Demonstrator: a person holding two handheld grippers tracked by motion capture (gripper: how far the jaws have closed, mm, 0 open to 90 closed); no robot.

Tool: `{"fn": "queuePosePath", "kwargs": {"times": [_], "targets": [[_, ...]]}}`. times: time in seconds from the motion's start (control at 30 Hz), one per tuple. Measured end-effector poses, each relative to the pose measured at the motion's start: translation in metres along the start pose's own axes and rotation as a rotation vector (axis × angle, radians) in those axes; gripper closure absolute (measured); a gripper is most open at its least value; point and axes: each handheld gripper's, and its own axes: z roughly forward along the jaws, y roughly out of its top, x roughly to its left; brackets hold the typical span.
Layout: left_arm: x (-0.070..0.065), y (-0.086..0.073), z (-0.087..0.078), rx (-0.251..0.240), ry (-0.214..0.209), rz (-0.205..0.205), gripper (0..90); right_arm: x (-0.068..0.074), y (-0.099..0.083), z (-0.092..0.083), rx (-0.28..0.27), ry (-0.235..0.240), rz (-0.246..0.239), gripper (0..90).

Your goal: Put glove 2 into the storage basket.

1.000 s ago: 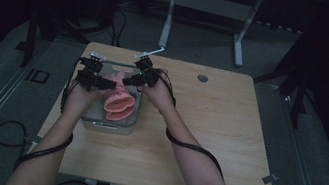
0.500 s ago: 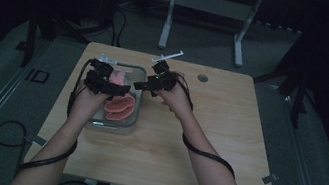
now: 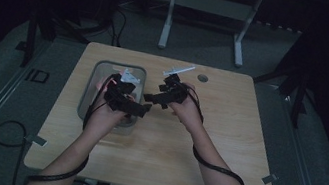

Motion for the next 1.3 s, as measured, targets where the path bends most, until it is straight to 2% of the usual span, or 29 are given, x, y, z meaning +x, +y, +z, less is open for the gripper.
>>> {"fn": "queuePosePath", "kwargs": {"times": [0.1, 0.13, 0.17, 0.2, 0.23, 0.37, 0.4, 0.53, 0.6, 0.63, 0.67, 0.77, 0.8, 0.93, 1.07, 1.17, 1.2, 1.27, 1.3], "targets": [[-0.008, -0.001, 0.001, -0.018, -0.010, 0.020, 1.6, -0.003, -0.007, -0.005, 0.004, -0.012, -0.001, 15.4], [-0.015, -0.003, 0.003, -0.026, -0.014, 0.036, 1.6, -0.003, -0.010, -0.006, 0.004, -0.027, -0.016, 15.4], [-0.015, -0.003, 0.003, -0.026, -0.014, 0.036, 1.6, -0.003, -0.013, -0.007, 0.007, -0.040, -0.034, 15.4], [-0.021, -0.005, 0.007, -0.015, -0.018, 0.060, 1.6, -0.004, -0.018, -0.009, 0.009, -0.041, -0.043, 15.2], [-0.021, -0.005, 0.007, -0.015, -0.018, 0.060, 1.6, -0.004, -0.018, -0.009, 0.009, -0.041, -0.043, 15.2], [-0.034, -0.011, 0.016, -0.014, -0.078, 0.046, 1.6, -0.012, -0.034, -0.017, -0.002, -0.045, -0.030, 15.1], [-0.034, -0.011, 0.016, -0.014, -0.078, 0.046, 1.6, -0.014, -0.037, -0.018, 0.000, -0.042, -0.026, 15.1], [-0.049, -0.016, 0.027, 0.011, -0.100, 0.084, 1.6, -0.019, -0.051, -0.019, 0.003, -0.048, -0.025, 15.1], [-0.054, -0.018, 0.031, 0.017, -0.116, 0.088, 1.6, -0.021, -0.057, -0.019, 0.003, -0.053, -0.030, 15.1], [-0.054, -0.018, 0.031, 0.017, -0.116, 0.088, 1.6, -0.021, -0.057, -0.019, 0.003, -0.053, -0.030, 15.1], [-0.058, -0.021, 0.035, 0.026, -0.114, 0.106, 1.6, -0.022, -0.064, -0.020, 0.001, -0.051, -0.032, 15.4], [-0.062, -0.025, 0.039, 0.026, -0.108, 0.126, 1.6, -0.022, -0.071, -0.020, 0.000, -0.063, -0.046, 15.5], [-0.066, -0.029, 0.045, 0.042, -0.109, 0.148, 1.6, -0.024, -0.077, -0.020, -0.002, -0.066, -0.043, 15.5], [-0.072, -0.035, 0.052, 0.063, -0.121, 0.174, 1.6, -0.027, -0.087, -0.019, 0.008, -0.063, -0.046, 15.5], [-0.076, -0.040, 0.055, 0.058, -0.138, 0.168, 1.6, -0.030, -0.098, -0.018, 0.021, -0.063, -0.039, 15.5], [-0.079, -0.045, 0.058, 0.061, -0.135, 0.179, 1.7, -0.032, -0.104, -0.017, 0.024, -0.063, -0.026, 15.6], [-0.081, -0.050, 0.060, 0.050, -0.148, 0.182, 1.7, -0.033, -0.110, -0.017, 0.020, -0.053, -0.020, 15.7], [-0.082, -0.053, 0.061, 0.049, -0.150, 0.179, 1.7, -0.033, -0.113, -0.018, 0.019, -0.054, -0.023, 15.7], [-0.081, -0.056, 0.063, 0.041, -0.156, 0.180, 1.7, -0.034, -0.119, -0.018, 0.014, -0.054, -0.028, 15.6]]}}
